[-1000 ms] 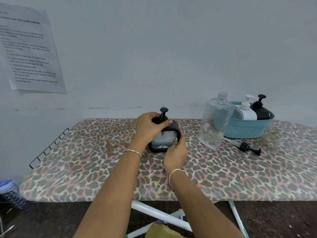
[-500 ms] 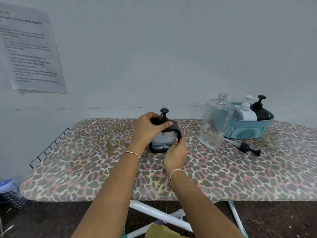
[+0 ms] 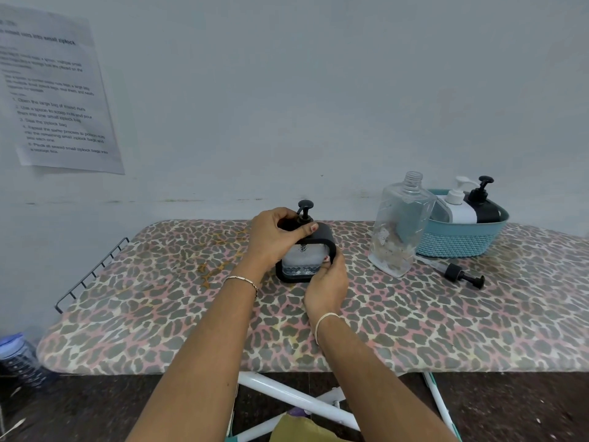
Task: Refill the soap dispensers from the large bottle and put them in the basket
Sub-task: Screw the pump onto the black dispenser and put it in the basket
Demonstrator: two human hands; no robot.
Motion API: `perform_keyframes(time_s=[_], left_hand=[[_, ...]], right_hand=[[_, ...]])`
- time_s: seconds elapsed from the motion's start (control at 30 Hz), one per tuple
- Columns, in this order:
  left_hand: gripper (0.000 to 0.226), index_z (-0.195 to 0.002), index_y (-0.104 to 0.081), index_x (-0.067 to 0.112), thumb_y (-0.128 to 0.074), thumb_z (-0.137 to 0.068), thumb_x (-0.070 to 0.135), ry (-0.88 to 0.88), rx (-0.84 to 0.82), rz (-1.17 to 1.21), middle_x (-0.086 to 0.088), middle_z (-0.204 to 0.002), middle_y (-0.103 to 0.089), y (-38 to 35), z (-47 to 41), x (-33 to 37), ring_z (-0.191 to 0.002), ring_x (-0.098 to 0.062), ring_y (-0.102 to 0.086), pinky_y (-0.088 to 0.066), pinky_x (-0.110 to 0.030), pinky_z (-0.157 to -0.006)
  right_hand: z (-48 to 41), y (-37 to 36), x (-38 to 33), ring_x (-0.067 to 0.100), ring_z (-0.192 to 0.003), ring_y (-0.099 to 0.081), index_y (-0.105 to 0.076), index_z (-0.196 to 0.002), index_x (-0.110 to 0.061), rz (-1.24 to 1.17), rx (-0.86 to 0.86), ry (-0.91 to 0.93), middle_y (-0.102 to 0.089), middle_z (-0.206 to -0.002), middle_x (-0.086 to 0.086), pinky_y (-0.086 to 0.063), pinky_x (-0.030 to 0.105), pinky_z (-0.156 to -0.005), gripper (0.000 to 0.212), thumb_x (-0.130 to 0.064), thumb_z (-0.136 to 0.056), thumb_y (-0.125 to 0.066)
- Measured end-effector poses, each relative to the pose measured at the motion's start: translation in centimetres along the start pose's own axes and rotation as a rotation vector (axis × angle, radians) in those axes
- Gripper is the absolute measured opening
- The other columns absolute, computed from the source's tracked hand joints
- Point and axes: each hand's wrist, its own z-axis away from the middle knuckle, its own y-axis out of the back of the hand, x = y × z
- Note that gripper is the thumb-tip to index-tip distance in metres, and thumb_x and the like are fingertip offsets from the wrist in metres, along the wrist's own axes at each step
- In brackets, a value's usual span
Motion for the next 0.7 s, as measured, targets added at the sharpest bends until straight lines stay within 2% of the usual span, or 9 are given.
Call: perform_keyframes(time_s=[0.27,0.4,0.5,0.57,0.63,0.7], left_hand=[[0.021,-0.084,-0.065,0.026,-0.082,-0.073,0.031,0.038,-0.054,-0.007,0.017,-0.078,-0.063,0.2,-0.1,0.2,-0.072,0.012,-0.056,-0.042,0.0,-0.062],[0.023,-0.093,-0.068,0.021,-0.079,-0.077,0.035,0.031,-0.034,-0.042,0.009,-0.086,-0.065,-0.1,0.4,0.3,-0.075,0.006,-0.056,-0.04,0.002,-0.062],[0.032,-0.103,-0.07,0.014,-0.076,-0.08,0.036,0.015,-0.028,-0.098,0.008,-0.09,-0.063,0.0,0.7,0.7,-0.081,0.0,-0.055,-0.037,0.003,-0.061],[0.033,-0.106,-0.069,0.013,-0.074,-0.082,0.035,0.016,-0.038,-0.113,0.007,-0.094,-0.063,0.2,0.9,1.0,-0.086,-0.003,-0.055,-0.037,0.003,-0.061],[0.032,-0.108,-0.067,0.013,-0.072,-0.084,0.034,0.025,-0.061,-0.101,0.007,-0.096,-0.062,0.5,1.1,1.3,-0.089,-0.004,-0.054,-0.037,0.001,-0.062],[0.035,-0.111,-0.066,0.013,-0.072,-0.084,0.035,0.029,-0.09,-0.084,0.008,-0.098,-0.061,0.6,1.5,1.8,-0.094,-0.004,-0.055,-0.038,-0.004,-0.072]], right_hand=[[0.0,-0.1,0.0,0.02,-0.107,-0.057,-0.05,-0.13,-0.011,-0.004,0.001,0.011,-0.06,-0.121,0.006,-0.045,0.026,-0.087,0.032,-0.012,-0.102,-0.034],[0.0,-0.2,-0.1,0.022,-0.104,-0.057,-0.051,-0.125,-0.01,-0.019,-0.003,0.017,-0.06,-0.117,0.007,-0.047,0.033,-0.086,0.031,-0.021,-0.103,-0.032],[-0.1,0.2,-0.2,0.022,-0.107,-0.058,-0.048,-0.129,-0.01,-0.065,-0.049,0.013,-0.059,-0.119,0.005,-0.045,0.029,-0.083,0.036,-0.029,-0.103,-0.033],[-0.1,0.8,-0.2,0.021,-0.111,-0.056,-0.045,-0.133,-0.012,-0.078,-0.101,0.03,-0.057,-0.124,0.005,-0.043,0.026,-0.085,0.04,-0.035,-0.101,-0.036],[0.1,1.8,-0.1,0.019,-0.12,-0.052,-0.038,-0.141,-0.014,-0.072,-0.156,0.068,-0.052,-0.134,0.004,-0.043,0.03,-0.095,0.053,-0.045,-0.097,-0.04],[0.3,2.9,0.1,0.018,-0.127,-0.047,-0.033,-0.145,-0.016,-0.06,-0.188,0.132,-0.047,-0.141,0.002,-0.041,0.036,-0.104,0.07,-0.06,-0.09,-0.04]])
